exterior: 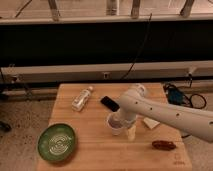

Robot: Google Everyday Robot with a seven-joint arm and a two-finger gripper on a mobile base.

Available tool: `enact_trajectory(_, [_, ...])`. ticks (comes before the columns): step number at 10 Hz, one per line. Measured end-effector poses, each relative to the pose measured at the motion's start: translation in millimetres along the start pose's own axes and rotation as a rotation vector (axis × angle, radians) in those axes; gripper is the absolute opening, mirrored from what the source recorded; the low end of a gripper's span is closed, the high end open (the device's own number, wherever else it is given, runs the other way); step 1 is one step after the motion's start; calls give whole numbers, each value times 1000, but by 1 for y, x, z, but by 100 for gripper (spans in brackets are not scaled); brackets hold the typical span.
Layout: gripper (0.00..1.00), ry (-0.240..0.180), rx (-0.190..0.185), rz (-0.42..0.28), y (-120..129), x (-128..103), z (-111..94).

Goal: Pick up the ceramic cup

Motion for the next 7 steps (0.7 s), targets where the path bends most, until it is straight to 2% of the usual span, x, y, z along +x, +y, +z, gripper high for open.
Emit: enact_trajectory(7, [80,-2,-7,-7,2,3,2])
